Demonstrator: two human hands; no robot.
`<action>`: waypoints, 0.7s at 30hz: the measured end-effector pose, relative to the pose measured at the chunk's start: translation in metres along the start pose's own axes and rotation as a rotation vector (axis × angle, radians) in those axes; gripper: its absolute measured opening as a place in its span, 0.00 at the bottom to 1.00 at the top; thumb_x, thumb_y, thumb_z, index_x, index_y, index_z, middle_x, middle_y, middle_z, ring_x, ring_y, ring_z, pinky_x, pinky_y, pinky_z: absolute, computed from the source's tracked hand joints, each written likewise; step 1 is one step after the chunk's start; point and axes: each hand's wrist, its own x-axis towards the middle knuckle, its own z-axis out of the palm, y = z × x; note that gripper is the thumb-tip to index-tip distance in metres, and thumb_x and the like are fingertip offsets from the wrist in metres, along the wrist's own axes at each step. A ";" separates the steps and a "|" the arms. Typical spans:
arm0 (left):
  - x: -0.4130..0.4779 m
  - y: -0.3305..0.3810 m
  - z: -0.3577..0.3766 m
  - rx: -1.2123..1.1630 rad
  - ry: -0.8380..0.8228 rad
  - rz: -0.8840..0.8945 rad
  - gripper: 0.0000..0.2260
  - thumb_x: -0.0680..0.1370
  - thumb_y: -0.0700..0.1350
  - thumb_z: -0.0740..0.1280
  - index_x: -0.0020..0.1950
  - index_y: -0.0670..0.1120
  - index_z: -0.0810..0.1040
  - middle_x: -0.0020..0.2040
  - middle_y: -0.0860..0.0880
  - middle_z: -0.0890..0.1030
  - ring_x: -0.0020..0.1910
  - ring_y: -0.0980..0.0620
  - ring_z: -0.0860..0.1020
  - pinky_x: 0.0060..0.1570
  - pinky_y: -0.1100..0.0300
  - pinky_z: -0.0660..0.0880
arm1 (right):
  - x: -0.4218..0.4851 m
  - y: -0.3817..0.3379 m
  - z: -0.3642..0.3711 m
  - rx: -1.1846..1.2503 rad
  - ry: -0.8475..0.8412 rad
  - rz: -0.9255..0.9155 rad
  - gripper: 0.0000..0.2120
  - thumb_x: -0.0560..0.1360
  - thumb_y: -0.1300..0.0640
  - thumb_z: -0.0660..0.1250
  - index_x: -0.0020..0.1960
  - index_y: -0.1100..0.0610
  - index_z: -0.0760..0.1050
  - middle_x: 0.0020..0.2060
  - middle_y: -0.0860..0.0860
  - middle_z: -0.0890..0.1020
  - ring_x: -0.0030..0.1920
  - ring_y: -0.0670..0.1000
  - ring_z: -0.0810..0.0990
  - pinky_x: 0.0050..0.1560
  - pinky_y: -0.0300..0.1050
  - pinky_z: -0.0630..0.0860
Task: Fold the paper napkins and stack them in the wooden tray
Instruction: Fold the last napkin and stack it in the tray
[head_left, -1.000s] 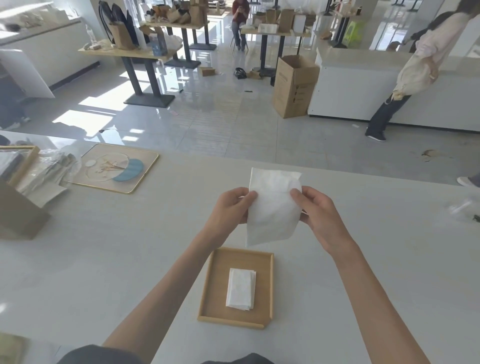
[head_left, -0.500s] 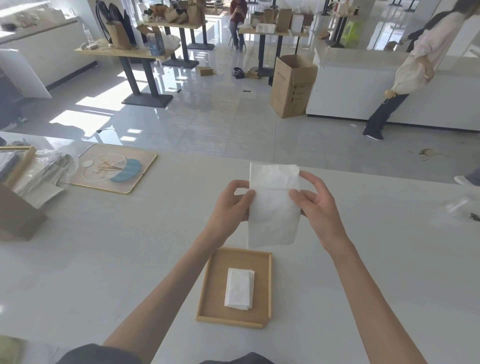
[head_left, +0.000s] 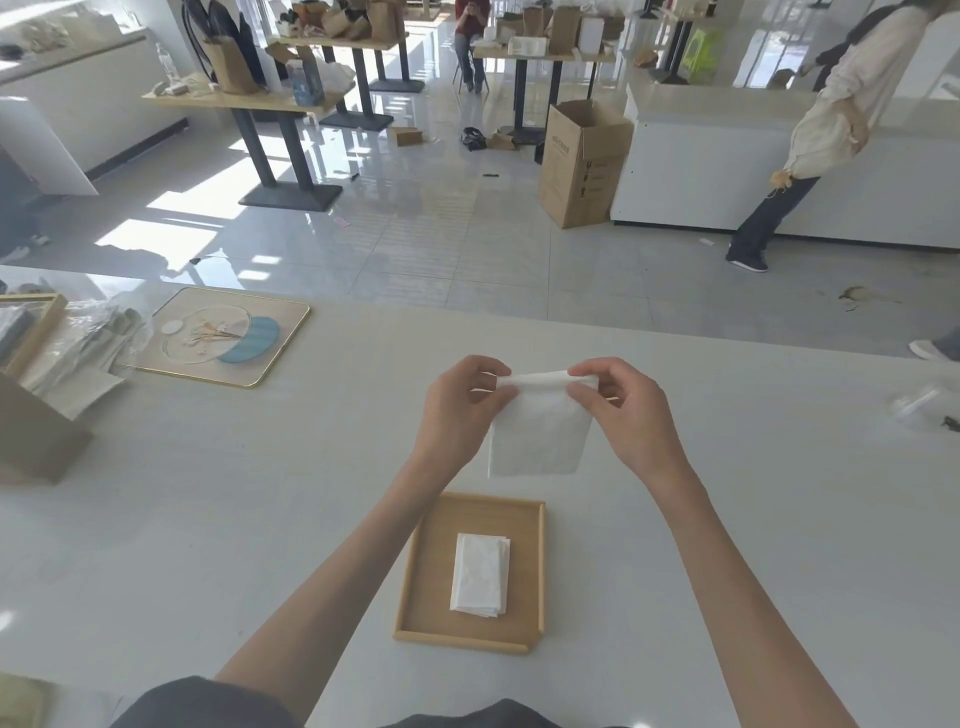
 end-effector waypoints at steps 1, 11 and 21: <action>0.001 -0.001 0.000 0.023 0.007 0.007 0.07 0.77 0.41 0.71 0.49 0.53 0.80 0.44 0.51 0.84 0.42 0.52 0.84 0.45 0.55 0.81 | 0.001 0.001 0.001 -0.032 0.006 -0.017 0.05 0.78 0.60 0.72 0.50 0.51 0.82 0.45 0.46 0.83 0.42 0.37 0.79 0.43 0.28 0.73; 0.006 0.008 -0.009 -0.180 -0.132 -0.014 0.06 0.78 0.45 0.69 0.52 0.48 0.73 0.49 0.47 0.82 0.48 0.49 0.80 0.52 0.53 0.75 | 0.009 -0.005 0.000 0.044 -0.041 -0.061 0.03 0.80 0.58 0.69 0.51 0.51 0.79 0.46 0.43 0.83 0.41 0.48 0.78 0.46 0.39 0.75; 0.000 0.000 -0.005 -0.278 -0.333 -0.007 0.25 0.81 0.35 0.67 0.72 0.53 0.62 0.54 0.33 0.79 0.46 0.43 0.82 0.49 0.44 0.80 | 0.015 -0.004 -0.004 0.264 -0.013 0.055 0.04 0.81 0.52 0.68 0.55 0.47 0.79 0.44 0.50 0.80 0.45 0.50 0.77 0.47 0.44 0.74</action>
